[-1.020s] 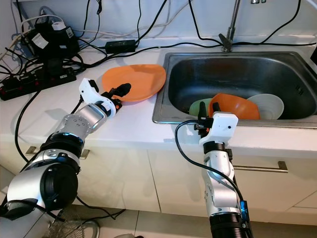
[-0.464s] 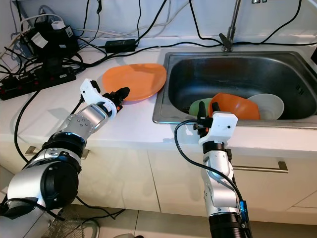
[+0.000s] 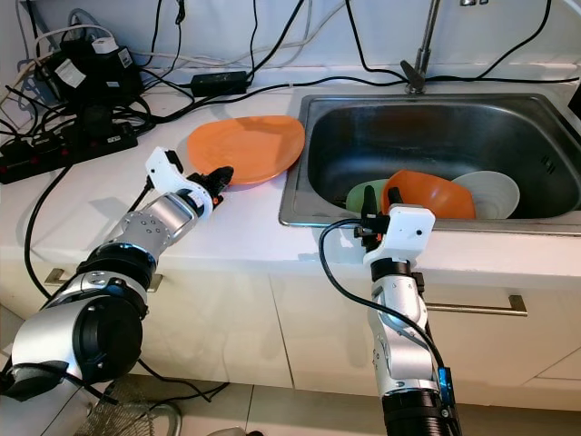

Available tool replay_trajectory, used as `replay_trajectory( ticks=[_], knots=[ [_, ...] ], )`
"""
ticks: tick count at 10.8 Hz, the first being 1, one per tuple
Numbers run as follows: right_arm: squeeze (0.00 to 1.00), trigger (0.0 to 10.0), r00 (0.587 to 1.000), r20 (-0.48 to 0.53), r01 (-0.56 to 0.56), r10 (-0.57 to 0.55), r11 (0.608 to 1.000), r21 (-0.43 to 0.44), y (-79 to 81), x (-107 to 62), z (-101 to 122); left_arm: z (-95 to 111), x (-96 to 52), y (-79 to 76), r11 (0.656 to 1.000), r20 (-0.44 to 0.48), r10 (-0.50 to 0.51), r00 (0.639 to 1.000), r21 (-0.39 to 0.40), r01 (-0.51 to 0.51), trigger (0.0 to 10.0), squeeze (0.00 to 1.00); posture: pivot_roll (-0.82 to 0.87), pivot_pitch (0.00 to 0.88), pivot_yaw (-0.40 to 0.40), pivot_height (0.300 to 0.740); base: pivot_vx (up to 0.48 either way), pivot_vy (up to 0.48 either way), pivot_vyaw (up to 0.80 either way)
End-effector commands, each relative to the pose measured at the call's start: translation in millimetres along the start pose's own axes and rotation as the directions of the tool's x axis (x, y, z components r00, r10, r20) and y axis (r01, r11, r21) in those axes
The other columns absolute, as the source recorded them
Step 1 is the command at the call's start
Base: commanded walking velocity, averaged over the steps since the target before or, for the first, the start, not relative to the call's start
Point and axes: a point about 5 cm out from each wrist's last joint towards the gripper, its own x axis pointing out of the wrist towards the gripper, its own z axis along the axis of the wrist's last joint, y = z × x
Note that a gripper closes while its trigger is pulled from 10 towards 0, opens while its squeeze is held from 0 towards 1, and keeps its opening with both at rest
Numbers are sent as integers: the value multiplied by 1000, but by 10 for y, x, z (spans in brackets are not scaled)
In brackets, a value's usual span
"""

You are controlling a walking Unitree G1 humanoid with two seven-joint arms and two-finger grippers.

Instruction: Kitchen organization

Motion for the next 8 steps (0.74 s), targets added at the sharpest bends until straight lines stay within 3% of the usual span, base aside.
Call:
replay_trajectory(
  ticks=[1,5,8],
  knots=[
    [0,10000,1000,-11,-4,4,1000,6,22,14,-3,-19,-3,42,1000,-14,22,1000,10,-22,0,0,-17,0,97,740,0,0,0],
    [0,10000,1000,-12,-6,6,1000,10,34,23,-9,-7,-1,38,1000,-2,21,1000,12,-21,0,0,-19,0,100,740,0,0,0],
    [0,10000,1000,-11,-6,7,1000,11,37,27,-8,71,-8,-9,999,79,-42,996,-17,44,0,0,-21,0,99,740,0,0,0]
  ],
)
